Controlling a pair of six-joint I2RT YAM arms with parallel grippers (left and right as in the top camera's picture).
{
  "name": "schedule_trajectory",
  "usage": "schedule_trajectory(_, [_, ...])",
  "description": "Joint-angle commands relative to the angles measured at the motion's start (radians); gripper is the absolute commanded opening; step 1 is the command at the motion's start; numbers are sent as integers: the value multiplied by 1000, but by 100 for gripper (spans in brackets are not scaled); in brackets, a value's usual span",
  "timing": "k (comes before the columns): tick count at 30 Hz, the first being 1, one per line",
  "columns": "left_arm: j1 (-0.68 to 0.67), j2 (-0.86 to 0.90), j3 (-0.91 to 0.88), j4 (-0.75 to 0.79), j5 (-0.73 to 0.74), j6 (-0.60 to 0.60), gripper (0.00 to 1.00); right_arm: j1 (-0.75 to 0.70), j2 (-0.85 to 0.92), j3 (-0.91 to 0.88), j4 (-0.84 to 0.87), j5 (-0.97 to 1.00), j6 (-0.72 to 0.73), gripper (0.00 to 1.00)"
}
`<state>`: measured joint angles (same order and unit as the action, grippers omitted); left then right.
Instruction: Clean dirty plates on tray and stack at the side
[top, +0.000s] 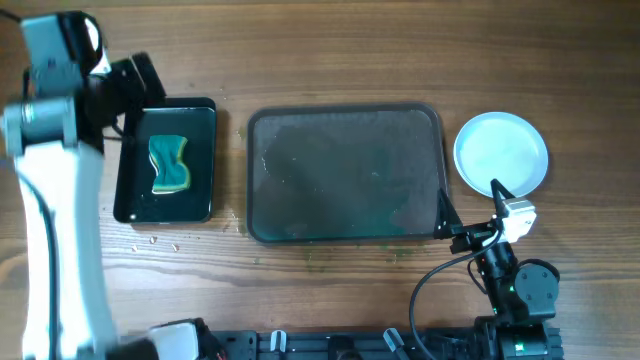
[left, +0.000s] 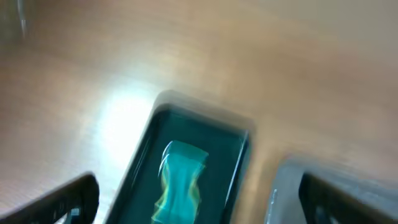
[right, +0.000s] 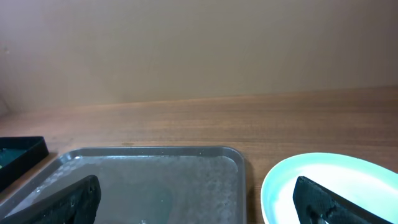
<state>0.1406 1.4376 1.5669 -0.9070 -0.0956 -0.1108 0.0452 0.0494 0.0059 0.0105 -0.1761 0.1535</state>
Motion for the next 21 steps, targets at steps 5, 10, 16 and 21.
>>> schedule_trajectory(5, [-40,-486,-609,457,153,-3,100,4,-14,-1,4,-11,10,100])
schedule_trajectory(10, [-40,-873,-1043,694,158,-2,100,4,-14,-1,4,-11,10,100])
schedule_trajectory(16, [-47,-1184,-1356,796,154,3,100,4,-14,-1,4,-11,10,100])
schedule_trajectory(21, [-85,-1333,-1480,814,148,78,100,4,-14,-1,4,-11,10,100])
